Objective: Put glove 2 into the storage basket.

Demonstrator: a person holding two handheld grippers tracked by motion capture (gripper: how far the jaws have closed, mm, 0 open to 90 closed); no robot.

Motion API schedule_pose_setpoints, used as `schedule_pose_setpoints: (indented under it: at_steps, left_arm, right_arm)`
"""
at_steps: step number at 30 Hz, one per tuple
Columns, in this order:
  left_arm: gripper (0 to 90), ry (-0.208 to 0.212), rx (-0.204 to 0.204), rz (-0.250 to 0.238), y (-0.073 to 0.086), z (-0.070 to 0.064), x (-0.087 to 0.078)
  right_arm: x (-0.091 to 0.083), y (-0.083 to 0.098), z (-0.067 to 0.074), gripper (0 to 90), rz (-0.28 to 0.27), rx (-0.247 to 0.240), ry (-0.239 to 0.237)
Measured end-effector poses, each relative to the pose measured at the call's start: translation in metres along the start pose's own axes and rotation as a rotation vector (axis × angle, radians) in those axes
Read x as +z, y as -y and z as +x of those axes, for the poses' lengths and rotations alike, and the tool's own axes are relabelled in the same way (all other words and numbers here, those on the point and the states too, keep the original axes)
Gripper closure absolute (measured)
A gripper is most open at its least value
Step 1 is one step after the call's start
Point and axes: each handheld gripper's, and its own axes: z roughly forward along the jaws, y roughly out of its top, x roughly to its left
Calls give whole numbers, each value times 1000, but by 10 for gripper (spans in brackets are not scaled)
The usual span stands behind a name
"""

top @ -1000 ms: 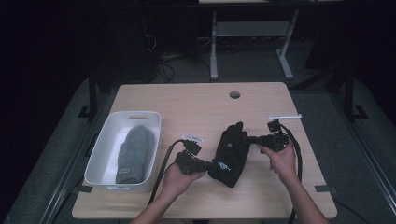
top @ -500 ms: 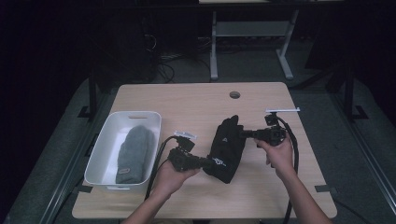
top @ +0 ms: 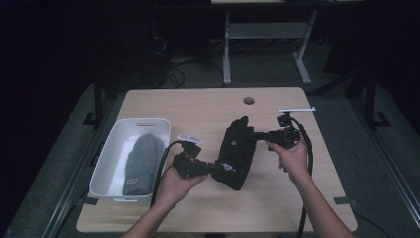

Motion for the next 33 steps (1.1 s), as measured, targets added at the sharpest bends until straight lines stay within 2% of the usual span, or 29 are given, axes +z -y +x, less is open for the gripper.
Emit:
schedule_pose_setpoints:
  at_steps: [12,20,33]
  left_arm:
    - [811,-5,-3,-18,-2,5,-16]
    - [812,-11,-24,-37,-1,10,-26]
    - [812,-28,-17,-51,0,14,-44]
  right_arm:
    - [9,-13,11,778,9,-16,-13]
    - [18,-21,21,779,17,-29,-21]
    - [32,-33,35,778,39,-53,-27]
